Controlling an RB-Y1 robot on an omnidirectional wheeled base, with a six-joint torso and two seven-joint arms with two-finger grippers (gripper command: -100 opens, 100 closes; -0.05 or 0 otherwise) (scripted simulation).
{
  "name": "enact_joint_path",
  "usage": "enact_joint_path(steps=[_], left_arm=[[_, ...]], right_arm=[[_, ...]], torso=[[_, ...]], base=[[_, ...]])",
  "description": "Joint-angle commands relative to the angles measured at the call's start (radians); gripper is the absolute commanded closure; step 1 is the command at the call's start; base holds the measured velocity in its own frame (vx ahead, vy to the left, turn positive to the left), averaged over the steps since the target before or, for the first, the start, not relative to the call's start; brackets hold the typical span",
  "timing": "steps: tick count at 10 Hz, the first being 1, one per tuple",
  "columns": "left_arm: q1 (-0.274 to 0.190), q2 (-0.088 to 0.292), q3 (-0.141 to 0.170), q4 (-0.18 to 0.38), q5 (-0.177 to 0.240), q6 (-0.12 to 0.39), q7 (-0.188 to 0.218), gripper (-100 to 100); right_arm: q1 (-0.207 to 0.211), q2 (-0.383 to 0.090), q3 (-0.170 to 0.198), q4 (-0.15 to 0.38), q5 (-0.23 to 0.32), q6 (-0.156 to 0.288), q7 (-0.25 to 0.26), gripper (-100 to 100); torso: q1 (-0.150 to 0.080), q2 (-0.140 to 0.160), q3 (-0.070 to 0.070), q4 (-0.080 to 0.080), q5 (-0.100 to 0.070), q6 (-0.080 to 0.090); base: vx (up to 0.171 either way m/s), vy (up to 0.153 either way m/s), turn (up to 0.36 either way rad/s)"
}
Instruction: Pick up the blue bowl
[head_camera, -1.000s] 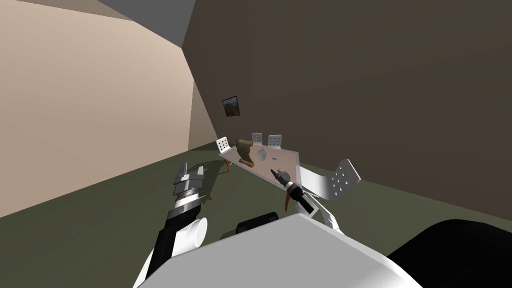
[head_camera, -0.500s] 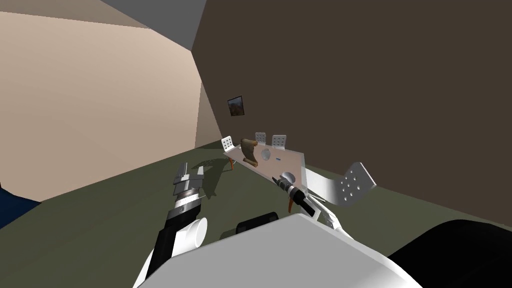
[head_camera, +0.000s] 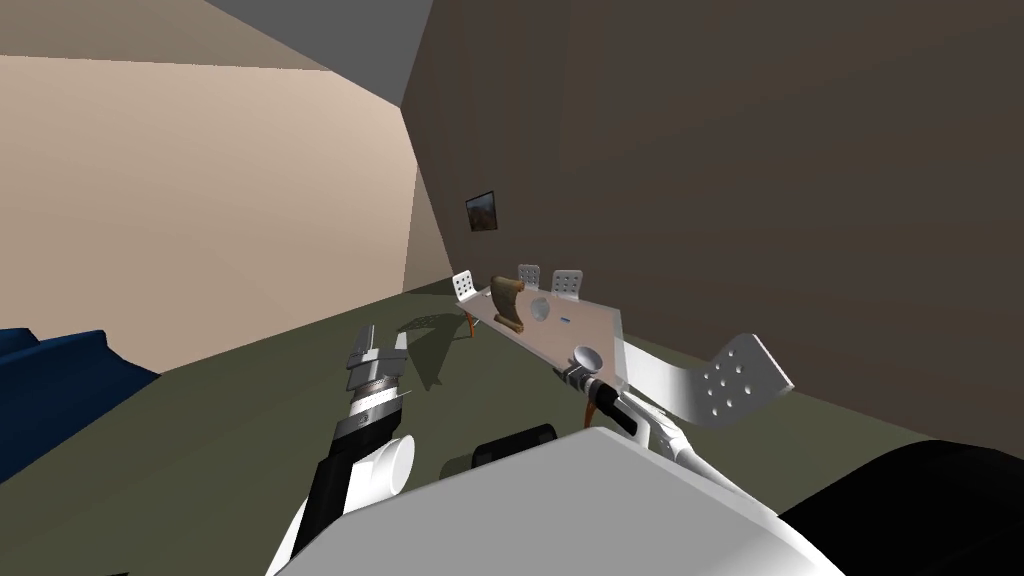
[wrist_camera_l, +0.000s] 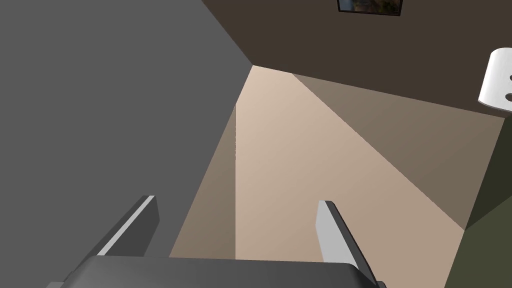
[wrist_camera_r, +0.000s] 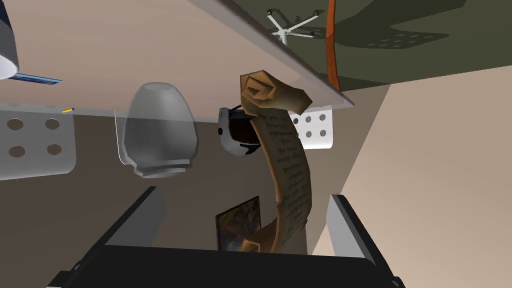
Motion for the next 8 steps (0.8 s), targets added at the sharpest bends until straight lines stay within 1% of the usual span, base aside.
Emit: enact_joint_path(steps=[1, 2, 3, 4, 5, 7, 8], left_arm=[[0.0, 0.0, 0.0, 0.0, 0.0, 0.0, 0.0, 0], [0.0, 0.0, 0.0, 0.0, 0.0, 0.0, 0.0, 0], [0.0, 0.0, 0.0, 0.0, 0.0, 0.0, 0.0, 0], [0.0, 0.0, 0.0, 0.0, 0.0, 0.0, 0.0, 0], [0.0, 0.0, 0.0, 0.0, 0.0, 0.0, 0.0, 0], [0.0, 0.0, 0.0, 0.0, 0.0, 0.0, 0.0, 0], [0.0, 0.0, 0.0, 0.0, 0.0, 0.0, 0.0, 0]], right_arm=[[-0.003, -0.01, 0.012, 0.034, 0.019, 0.014, 0.02, -100], [-0.015, -0.037, 0.028, 0.057, 0.046, 0.022, 0.044, -100], [-0.015, -0.037, 0.028, 0.084, 0.046, 0.022, 0.044, -100], [-0.026, -0.064, 0.043, 0.112, 0.073, 0.031, 0.067, -100], [-0.026, -0.064, 0.043, 0.134, 0.073, 0.031, 0.067, -100], [-0.048, -0.116, 0.073, 0.21, 0.124, 0.048, 0.112, -100], [-0.048, -0.116, 0.073, 0.22, 0.124, 0.048, 0.112, -100]], torso=[[0.0, 0.0, 0.0, 0.0, 0.0, 0.0], [0.0, 0.0, 0.0, 0.0, 0.0, 0.0], [-0.001, 0.0, 0.0, 0.0, 0.0, 0.0], [-0.001, 0.0, 0.0, 0.0, 0.0, 0.001], [-0.001, 0.0, 0.0, 0.0, 0.0, 0.0], [-0.001, 0.0, 0.0, 0.0, 0.0, 0.0], [-0.001, 0.0, 0.0, 0.0, 0.0, 0.0]], base=[[0.009, 0.039, 0.059], [0.007, 0.038, 0.11], [0.003, 0.026, 0.048], [-0.001, 0.037, 0.09], [0.002, 0.029, 0.056], [0.007, 0.039, 0.138], [0.007, 0.036, 0.049]])
